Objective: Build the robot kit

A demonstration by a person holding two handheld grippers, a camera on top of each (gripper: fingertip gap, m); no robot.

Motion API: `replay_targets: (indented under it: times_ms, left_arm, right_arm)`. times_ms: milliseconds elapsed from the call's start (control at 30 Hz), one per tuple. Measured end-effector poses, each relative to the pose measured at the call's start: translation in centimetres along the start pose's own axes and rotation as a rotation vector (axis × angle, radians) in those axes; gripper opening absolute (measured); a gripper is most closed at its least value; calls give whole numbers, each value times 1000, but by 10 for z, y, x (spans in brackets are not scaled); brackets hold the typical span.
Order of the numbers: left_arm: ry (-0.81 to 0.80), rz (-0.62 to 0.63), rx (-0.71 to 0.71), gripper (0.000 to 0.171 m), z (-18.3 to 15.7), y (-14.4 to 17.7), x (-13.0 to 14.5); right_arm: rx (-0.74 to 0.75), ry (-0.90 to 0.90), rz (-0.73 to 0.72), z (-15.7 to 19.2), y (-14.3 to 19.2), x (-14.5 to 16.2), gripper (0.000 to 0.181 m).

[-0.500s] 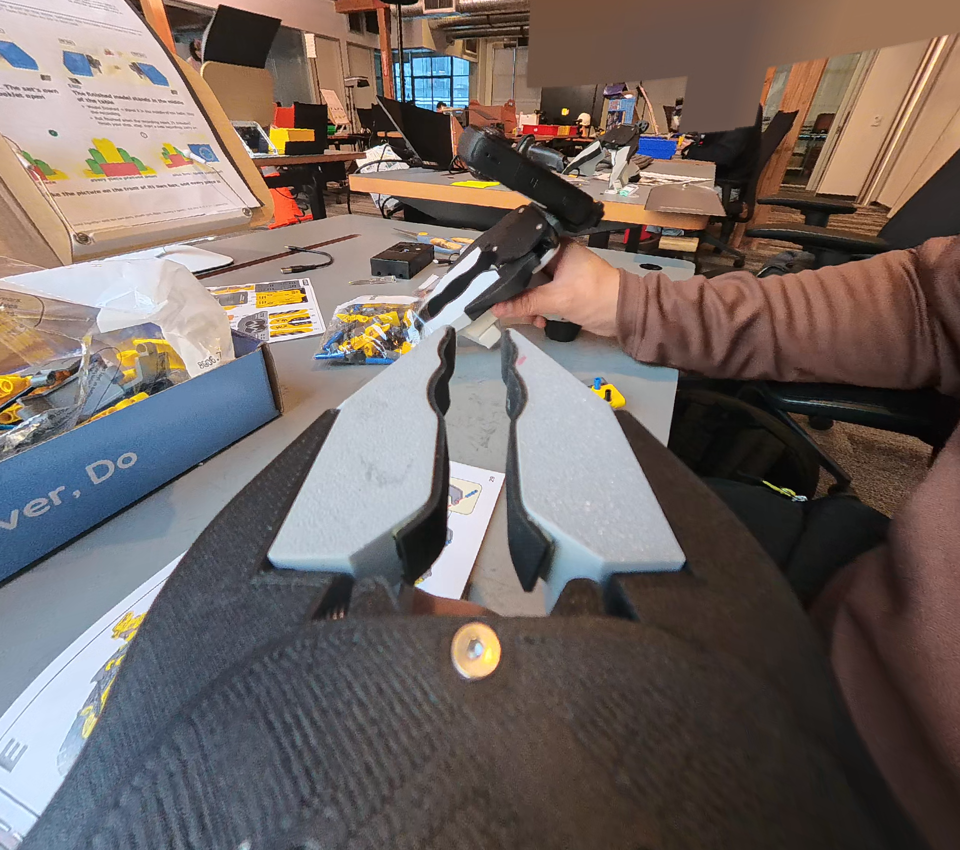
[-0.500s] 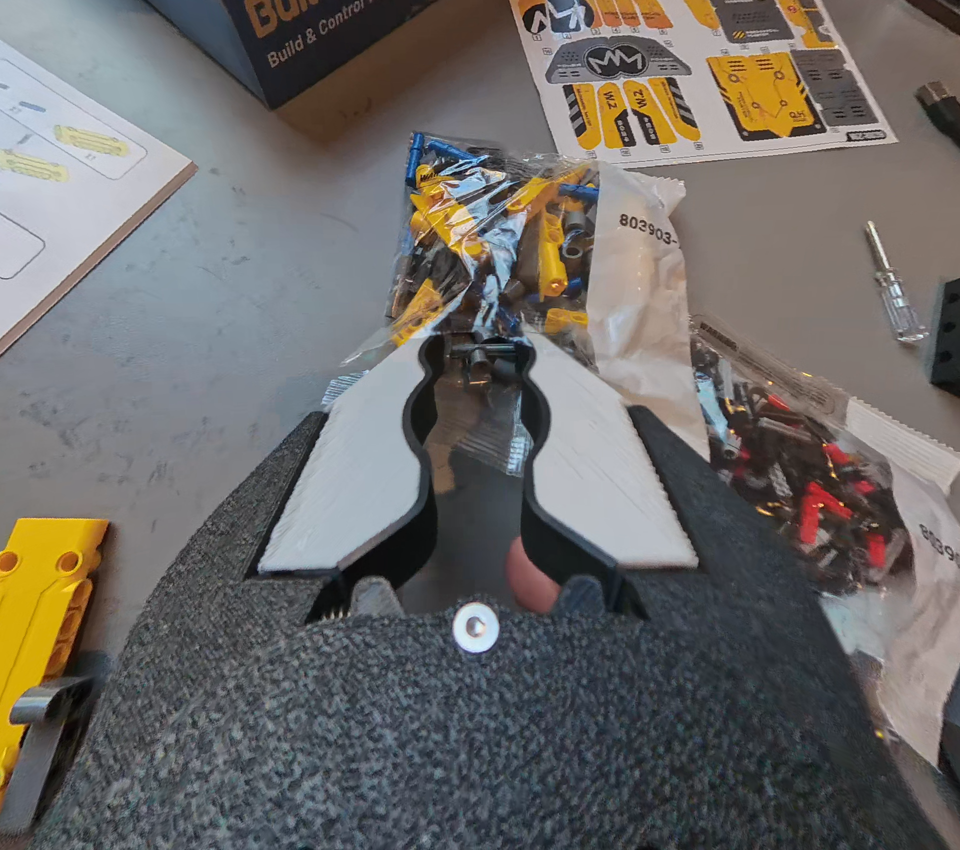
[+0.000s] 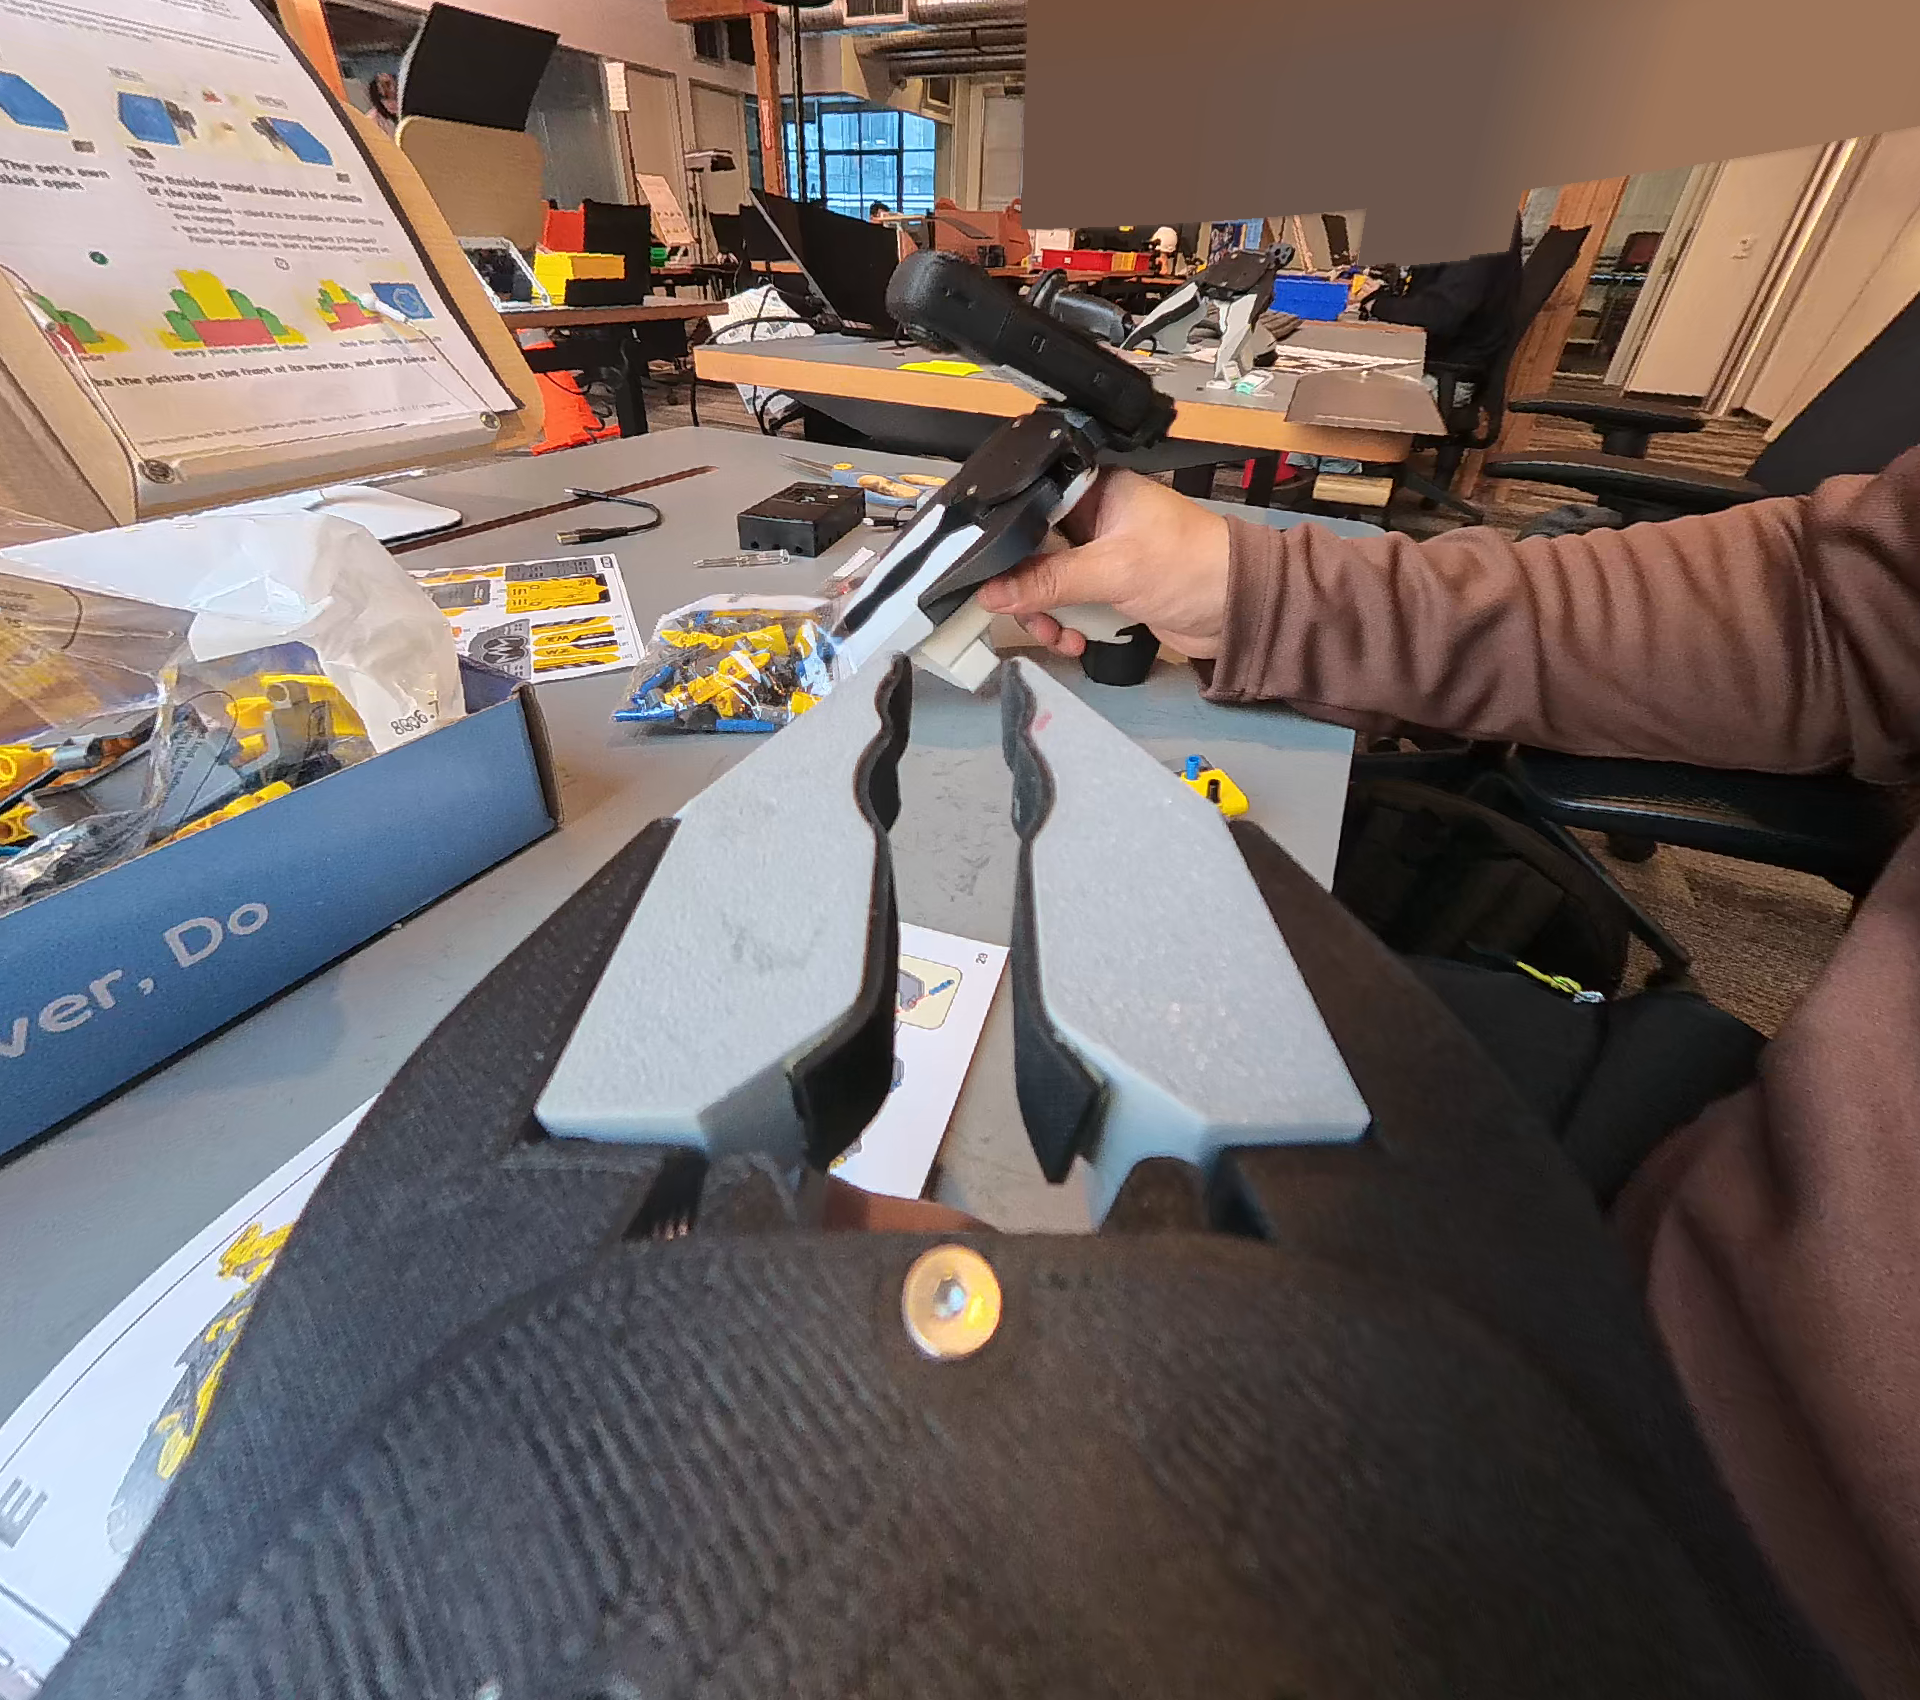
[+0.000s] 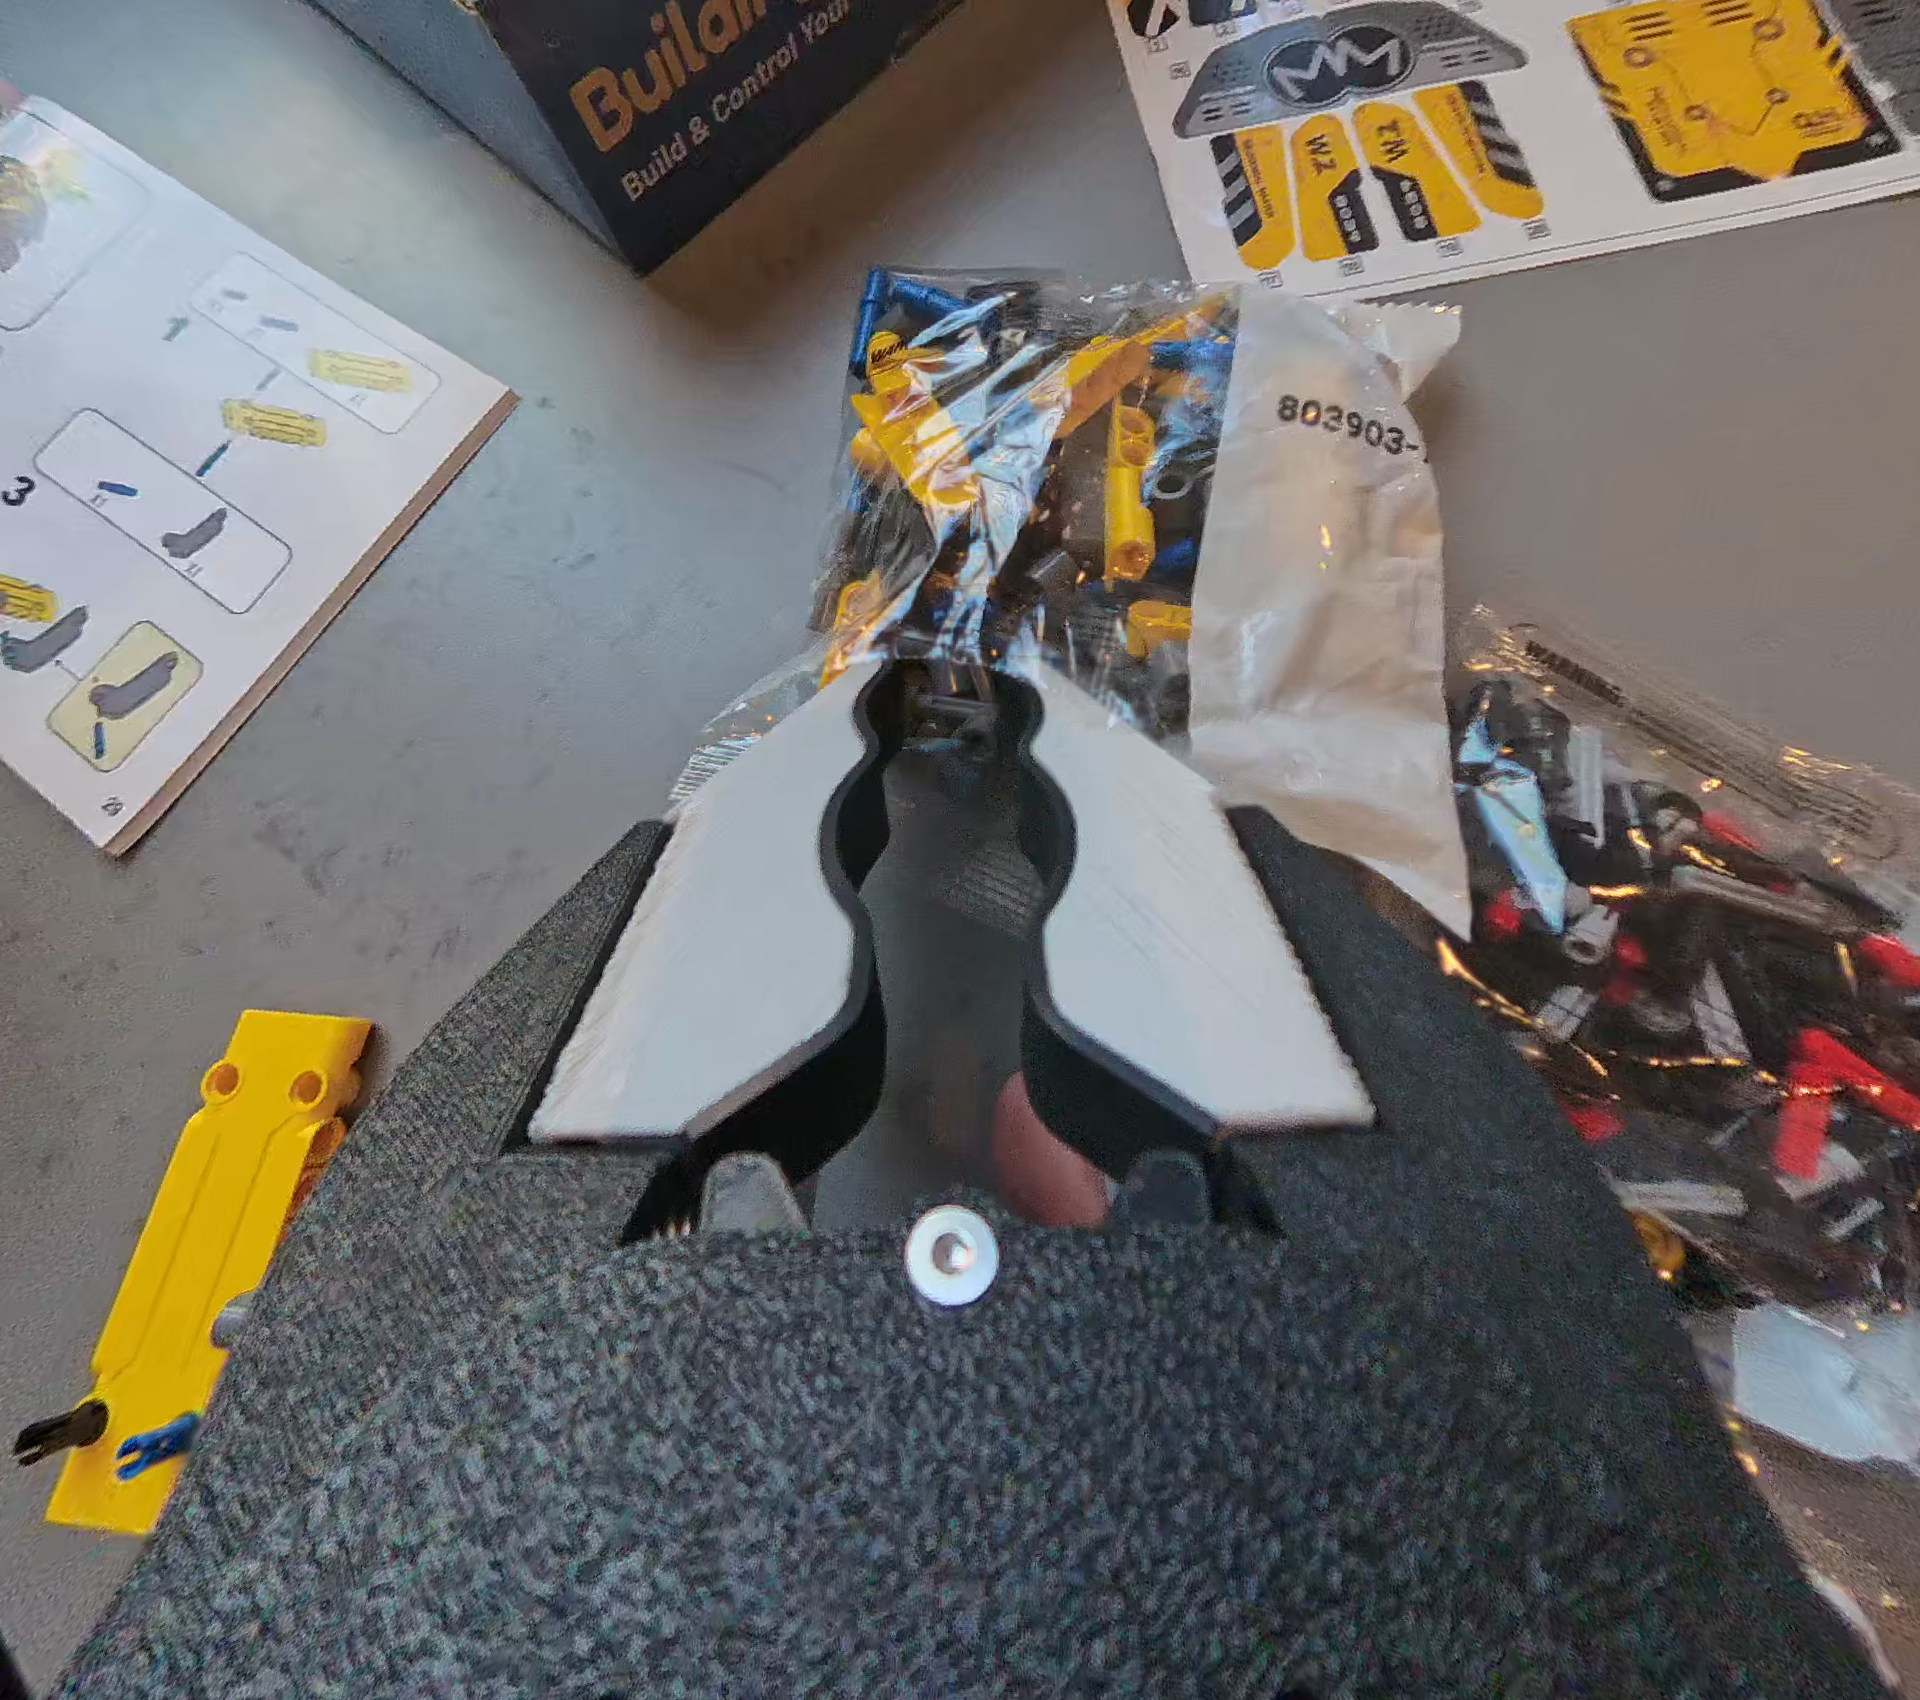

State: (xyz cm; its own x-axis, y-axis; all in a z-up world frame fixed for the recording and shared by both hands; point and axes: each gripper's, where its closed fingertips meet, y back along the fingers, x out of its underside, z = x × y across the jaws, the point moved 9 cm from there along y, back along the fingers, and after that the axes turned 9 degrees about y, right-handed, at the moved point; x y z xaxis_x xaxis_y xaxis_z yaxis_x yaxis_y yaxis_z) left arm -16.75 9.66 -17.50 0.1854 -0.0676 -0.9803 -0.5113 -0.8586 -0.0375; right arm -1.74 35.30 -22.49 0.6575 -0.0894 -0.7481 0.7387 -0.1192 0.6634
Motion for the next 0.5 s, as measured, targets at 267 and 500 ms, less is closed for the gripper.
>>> replay_targets:
  times_ms: [267,500]
  left_arm:
    - [7,-1,3,14,0,0,0]
    - [15,-2,5,15,1,0,0]
  right_arm:
    - [-6,9,-3,0,-1,-1,30]
    - [-18,83,-15,7,4,0,25]
